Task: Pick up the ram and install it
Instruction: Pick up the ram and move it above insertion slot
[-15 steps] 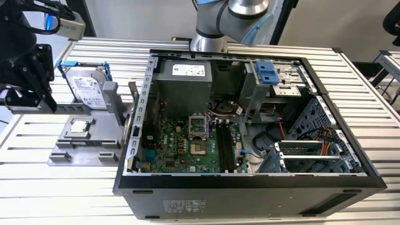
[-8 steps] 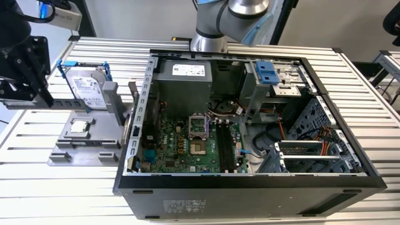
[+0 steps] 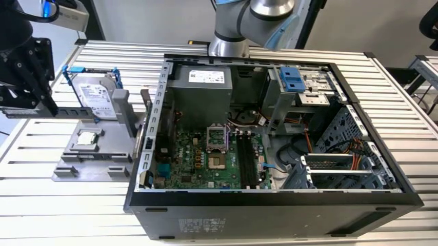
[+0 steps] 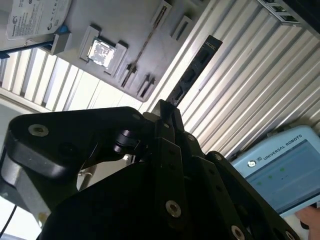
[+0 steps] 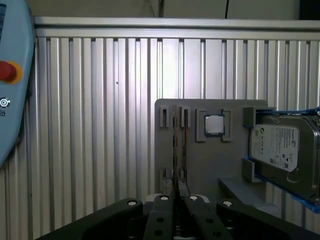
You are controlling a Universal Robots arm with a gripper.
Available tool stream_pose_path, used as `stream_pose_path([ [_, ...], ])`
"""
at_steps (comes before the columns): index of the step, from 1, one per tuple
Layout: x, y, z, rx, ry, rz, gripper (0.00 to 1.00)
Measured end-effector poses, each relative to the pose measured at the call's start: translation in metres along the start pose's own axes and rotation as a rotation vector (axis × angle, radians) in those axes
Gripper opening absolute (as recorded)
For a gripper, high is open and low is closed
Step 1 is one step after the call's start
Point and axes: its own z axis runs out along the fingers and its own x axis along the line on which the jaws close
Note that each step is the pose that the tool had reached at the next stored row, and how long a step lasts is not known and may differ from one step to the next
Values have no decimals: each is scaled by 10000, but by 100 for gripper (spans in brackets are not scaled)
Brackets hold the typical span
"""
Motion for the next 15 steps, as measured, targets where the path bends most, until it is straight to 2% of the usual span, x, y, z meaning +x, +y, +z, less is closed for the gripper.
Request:
stream_pose_path([
  [2,0,-26,0,0,-1,0,0],
  [6,-1,-122,-2,-4,-1,-1,0],
  [15,-5,-398,-8,-15,-1,-34,0],
])
